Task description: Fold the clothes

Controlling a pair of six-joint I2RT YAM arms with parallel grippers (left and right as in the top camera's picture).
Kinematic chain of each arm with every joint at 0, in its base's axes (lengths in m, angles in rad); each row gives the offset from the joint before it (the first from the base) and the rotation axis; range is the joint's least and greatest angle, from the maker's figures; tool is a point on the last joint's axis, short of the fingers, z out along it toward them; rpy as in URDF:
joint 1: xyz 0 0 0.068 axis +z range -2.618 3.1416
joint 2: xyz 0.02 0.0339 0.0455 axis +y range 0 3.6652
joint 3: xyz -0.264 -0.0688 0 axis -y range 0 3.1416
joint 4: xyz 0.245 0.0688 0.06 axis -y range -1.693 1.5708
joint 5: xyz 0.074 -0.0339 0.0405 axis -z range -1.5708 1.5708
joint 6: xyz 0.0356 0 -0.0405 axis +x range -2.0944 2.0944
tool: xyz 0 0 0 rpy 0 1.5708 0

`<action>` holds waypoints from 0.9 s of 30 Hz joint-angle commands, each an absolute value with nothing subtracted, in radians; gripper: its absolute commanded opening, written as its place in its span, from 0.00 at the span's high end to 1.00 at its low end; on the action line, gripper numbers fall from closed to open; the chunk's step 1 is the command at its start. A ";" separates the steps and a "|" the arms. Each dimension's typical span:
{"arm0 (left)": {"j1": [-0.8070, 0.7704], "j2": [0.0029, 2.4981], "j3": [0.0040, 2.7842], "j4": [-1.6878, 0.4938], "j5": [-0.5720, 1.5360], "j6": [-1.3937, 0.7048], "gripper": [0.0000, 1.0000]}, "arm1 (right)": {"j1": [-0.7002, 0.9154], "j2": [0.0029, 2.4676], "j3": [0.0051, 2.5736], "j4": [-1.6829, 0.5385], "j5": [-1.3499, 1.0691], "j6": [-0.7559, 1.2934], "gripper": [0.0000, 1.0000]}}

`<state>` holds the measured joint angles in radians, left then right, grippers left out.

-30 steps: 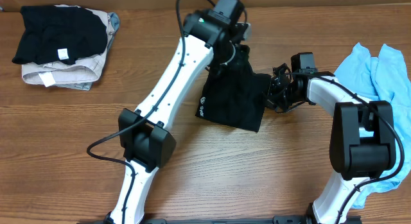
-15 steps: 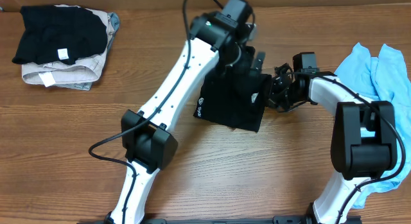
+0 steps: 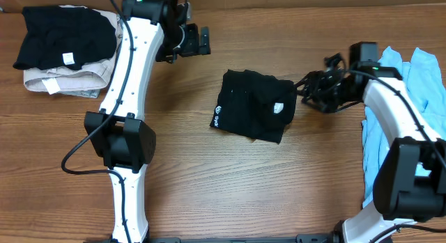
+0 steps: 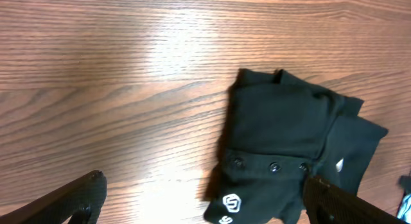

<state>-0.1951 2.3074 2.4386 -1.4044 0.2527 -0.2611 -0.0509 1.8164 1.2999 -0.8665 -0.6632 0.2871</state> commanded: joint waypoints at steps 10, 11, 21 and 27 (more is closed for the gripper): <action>-0.204 2.262 2.465 -1.442 0.192 -0.197 0.00 | 0.179 1.814 1.283 -0.945 -0.535 0.207 0.37; -0.204 2.262 2.465 -1.444 0.186 -0.197 0.00 | 0.178 1.814 1.283 -0.947 -0.530 0.219 0.37; -0.205 2.263 2.465 -1.447 0.173 -0.198 0.00 | 0.110 1.814 1.284 -1.012 -0.393 0.381 0.38; -0.209 2.263 2.463 -1.446 0.168 -0.187 0.00 | 0.049 1.814 1.285 -1.018 -0.393 0.420 0.39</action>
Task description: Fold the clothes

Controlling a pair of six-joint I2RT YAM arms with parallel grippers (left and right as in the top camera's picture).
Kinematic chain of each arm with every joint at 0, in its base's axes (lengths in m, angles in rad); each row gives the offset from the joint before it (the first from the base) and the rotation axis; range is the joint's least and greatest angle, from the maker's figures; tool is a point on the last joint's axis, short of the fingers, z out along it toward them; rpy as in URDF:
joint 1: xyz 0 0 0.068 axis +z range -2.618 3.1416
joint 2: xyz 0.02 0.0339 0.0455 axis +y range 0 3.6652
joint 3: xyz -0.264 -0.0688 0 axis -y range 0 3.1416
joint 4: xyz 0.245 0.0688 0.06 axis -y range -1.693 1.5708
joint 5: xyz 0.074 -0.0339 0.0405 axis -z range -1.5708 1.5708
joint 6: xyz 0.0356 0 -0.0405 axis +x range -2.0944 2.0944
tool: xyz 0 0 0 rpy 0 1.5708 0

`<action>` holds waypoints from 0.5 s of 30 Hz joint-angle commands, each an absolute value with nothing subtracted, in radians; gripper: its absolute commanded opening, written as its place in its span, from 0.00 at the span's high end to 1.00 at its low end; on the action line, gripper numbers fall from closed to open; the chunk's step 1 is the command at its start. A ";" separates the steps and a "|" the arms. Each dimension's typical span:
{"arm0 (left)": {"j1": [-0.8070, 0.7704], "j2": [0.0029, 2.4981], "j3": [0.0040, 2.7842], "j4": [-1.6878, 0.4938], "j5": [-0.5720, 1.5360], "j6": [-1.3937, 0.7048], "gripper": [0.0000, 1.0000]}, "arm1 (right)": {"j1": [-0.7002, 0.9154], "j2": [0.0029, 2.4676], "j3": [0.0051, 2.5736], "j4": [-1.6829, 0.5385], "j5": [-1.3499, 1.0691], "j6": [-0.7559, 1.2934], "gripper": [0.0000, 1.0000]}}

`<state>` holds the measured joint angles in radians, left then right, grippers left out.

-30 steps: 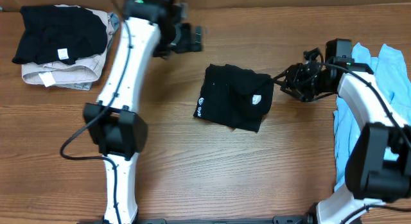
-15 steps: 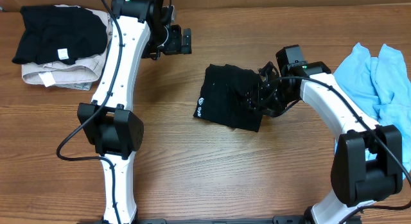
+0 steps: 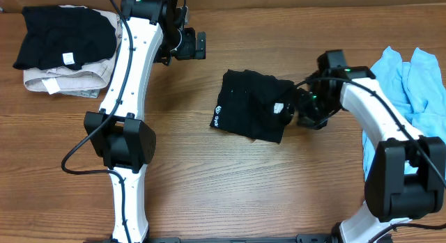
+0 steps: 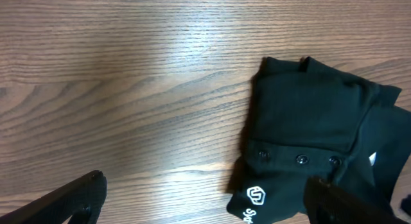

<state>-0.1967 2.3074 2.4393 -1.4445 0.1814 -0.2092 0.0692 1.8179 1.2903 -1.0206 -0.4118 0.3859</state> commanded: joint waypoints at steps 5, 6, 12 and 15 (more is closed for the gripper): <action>-0.209 2.263 2.463 -1.444 0.168 -0.187 0.00 | 0.049 1.814 1.283 -1.050 -0.392 0.420 0.44; -0.209 2.263 2.463 -1.443 0.168 -0.187 0.00 | 0.056 1.814 1.279 -1.048 -0.392 0.420 0.46; -0.210 2.263 2.463 -1.448 0.169 -0.187 0.00 | 0.125 1.814 1.231 -0.981 -0.374 0.431 0.55; -0.210 2.263 2.463 -1.451 0.169 -0.187 0.00 | 0.151 1.814 1.197 -0.941 -0.347 0.473 0.60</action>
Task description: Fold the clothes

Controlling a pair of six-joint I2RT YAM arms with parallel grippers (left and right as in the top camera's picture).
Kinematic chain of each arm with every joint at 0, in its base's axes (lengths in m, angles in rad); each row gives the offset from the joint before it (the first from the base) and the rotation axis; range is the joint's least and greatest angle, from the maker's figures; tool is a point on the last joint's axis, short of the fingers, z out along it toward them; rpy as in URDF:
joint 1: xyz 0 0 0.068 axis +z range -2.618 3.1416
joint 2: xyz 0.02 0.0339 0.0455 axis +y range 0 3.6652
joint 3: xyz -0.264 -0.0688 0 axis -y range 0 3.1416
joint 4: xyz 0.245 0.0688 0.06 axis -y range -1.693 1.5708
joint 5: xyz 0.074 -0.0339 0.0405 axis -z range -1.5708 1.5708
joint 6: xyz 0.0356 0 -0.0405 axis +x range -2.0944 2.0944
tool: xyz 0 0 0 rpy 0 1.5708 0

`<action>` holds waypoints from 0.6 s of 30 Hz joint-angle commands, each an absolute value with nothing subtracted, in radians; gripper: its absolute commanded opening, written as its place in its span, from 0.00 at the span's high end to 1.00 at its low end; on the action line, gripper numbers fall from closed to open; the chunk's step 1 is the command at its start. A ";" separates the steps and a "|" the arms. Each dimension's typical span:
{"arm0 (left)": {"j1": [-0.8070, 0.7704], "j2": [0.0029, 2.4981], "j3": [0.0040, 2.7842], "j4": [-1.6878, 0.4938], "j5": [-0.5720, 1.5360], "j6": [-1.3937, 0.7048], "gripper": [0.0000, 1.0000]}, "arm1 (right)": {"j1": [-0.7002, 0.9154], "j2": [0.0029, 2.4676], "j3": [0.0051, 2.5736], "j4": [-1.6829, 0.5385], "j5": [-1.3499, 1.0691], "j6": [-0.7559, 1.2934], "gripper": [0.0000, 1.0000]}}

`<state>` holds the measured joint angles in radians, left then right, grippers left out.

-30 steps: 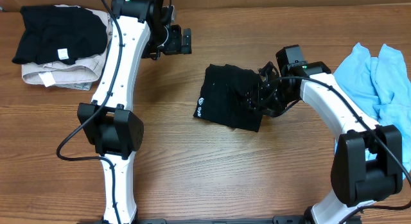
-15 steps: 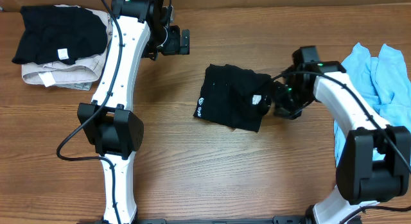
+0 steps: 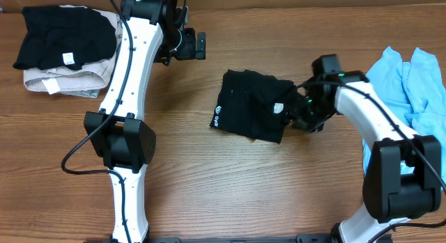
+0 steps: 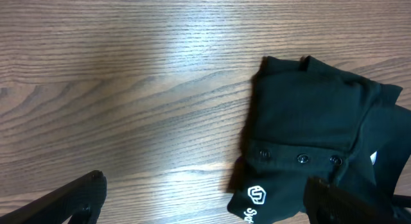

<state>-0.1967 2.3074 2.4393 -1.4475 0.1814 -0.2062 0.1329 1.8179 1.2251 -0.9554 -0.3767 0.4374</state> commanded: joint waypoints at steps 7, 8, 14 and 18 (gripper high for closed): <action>-0.211 2.263 2.456 -1.454 0.169 -0.187 0.00 | 0.134 1.814 1.184 -0.938 -0.315 0.498 0.96; -0.211 2.263 2.455 -1.456 0.169 -0.187 0.00 | 0.122 1.814 1.184 -0.956 -0.314 0.497 0.96; -0.211 2.263 2.454 -1.458 0.169 -0.187 0.00 | 0.077 1.814 1.177 -1.070 -0.175 0.464 0.96; -0.211 2.263 2.454 -1.457 0.168 -0.187 0.00 | 0.078 1.814 1.117 -1.018 -0.162 0.465 0.96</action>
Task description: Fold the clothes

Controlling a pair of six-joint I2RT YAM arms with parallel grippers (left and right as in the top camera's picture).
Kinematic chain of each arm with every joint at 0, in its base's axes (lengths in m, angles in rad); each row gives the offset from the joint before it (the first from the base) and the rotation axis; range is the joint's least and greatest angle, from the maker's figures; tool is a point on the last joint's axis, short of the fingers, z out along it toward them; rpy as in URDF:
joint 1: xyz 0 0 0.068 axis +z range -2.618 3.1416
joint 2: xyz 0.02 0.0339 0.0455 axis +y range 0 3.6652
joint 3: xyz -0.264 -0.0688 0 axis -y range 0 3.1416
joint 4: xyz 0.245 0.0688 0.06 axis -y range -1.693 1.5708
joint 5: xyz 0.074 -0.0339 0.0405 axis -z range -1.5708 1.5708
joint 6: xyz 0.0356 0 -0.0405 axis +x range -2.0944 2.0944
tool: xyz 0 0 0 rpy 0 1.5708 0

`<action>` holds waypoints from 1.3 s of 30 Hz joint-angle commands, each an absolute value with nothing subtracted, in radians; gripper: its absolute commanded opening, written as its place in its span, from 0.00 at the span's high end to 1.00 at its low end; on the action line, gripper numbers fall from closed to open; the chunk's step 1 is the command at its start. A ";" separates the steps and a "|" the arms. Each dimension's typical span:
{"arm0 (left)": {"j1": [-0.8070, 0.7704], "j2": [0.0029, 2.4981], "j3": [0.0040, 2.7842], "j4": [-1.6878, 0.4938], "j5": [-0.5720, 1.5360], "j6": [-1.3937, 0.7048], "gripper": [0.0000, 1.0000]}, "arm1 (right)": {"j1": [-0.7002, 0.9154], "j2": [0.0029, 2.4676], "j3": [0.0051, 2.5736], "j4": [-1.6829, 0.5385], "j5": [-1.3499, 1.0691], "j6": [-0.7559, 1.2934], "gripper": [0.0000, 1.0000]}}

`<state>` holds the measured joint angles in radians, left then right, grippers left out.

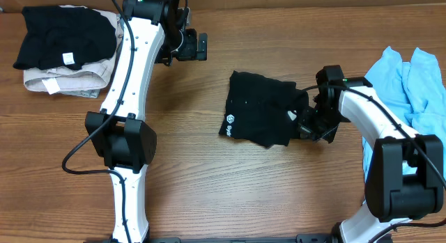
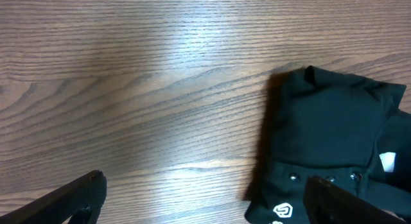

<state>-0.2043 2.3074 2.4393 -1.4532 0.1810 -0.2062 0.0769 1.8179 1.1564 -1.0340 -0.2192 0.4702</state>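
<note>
A folded black shirt (image 1: 261,116) with a small white logo lies mid-table; the left wrist view shows its buttons and logo at the lower right (image 2: 334,134). My right gripper (image 1: 305,123) is at the shirt's right edge by the white label and appears shut on the cloth. My left gripper (image 1: 198,46) hangs high above the table, up and left of the shirt. It is open, and its fingers (image 2: 70,198) stand wide apart with nothing between them.
A pile of black and beige clothes (image 1: 63,48) sits at the back left corner. A light blue garment (image 1: 411,83) lies along the right edge beside my right arm. Bare wooden table (image 1: 209,180) runs across the front.
The black shirt has shifted a little to the right and toward the front, together with my right gripper at its right edge. My left arm has stayed where it was.
My right gripper was first apart from the shirt, off to its right. It then stood at the shirt's right edge by the white label and stayed there. Now the shirt lies further right. My left gripper stayed open high at the back throughout.
</note>
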 commanded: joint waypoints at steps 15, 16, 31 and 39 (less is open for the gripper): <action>-0.229 2.263 2.454 -1.462 0.218 -0.186 0.00 | -0.010 1.802 1.358 -1.158 -0.177 0.376 0.29; -0.237 2.263 2.454 -1.462 0.245 -0.186 0.00 | -0.026 1.800 1.406 -1.184 -0.177 0.363 0.28; -0.582 2.265 2.362 -1.457 0.332 0.098 0.00 | -0.311 1.797 1.643 -1.222 -0.249 0.313 0.00; -0.696 2.265 2.110 -1.332 0.299 0.214 0.00 | -0.323 1.797 1.643 -1.240 -0.248 0.283 0.00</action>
